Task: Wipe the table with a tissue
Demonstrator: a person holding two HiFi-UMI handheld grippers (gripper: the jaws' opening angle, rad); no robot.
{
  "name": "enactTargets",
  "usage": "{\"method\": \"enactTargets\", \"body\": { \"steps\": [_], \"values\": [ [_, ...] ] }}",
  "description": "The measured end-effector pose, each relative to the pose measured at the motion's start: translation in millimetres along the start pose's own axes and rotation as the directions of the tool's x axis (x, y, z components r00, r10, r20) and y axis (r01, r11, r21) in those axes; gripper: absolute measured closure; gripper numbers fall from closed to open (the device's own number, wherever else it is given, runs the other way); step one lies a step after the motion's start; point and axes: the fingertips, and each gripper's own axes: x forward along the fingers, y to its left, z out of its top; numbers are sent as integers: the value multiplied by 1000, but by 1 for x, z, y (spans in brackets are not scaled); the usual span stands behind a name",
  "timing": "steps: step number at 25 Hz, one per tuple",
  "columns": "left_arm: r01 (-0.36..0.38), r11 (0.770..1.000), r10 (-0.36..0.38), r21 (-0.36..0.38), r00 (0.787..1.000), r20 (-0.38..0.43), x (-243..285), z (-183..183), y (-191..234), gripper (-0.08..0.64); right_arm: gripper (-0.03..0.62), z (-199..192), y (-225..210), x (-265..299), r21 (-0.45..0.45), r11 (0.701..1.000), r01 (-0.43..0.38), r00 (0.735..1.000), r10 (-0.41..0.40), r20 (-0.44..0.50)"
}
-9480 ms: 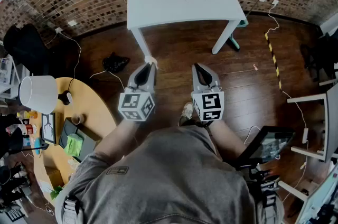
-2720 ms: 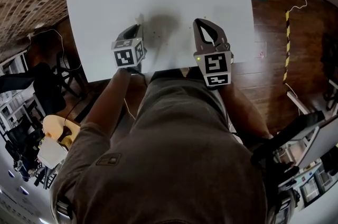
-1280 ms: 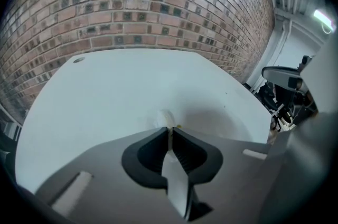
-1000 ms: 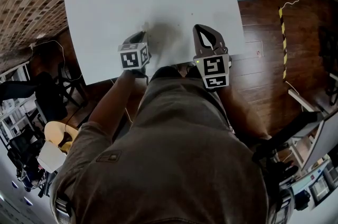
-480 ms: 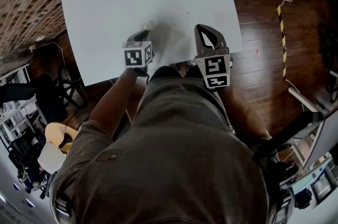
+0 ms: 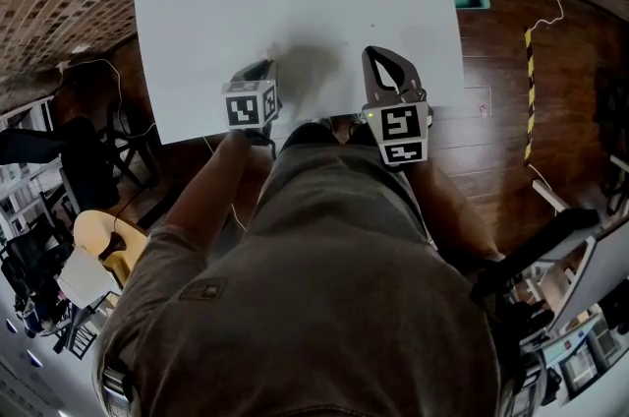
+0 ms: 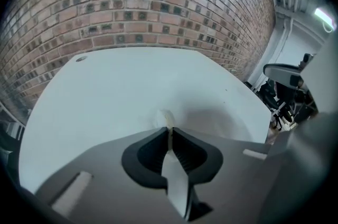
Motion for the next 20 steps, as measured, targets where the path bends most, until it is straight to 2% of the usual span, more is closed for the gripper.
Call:
{"method": "enactTargets", "body": {
  "steps": [9, 20],
  "values": [
    [-27, 998, 27, -52, 1000, -3, -11, -17, 24, 531, 578, 6, 18, 3, -11, 1000, -21, 1000, 21, 8],
    [36, 999, -35, 22, 999, -15, -2, -8, -19, 531, 578, -3, -1, -7, 20, 1000, 20, 1000, -20, 5]
  ]
}}
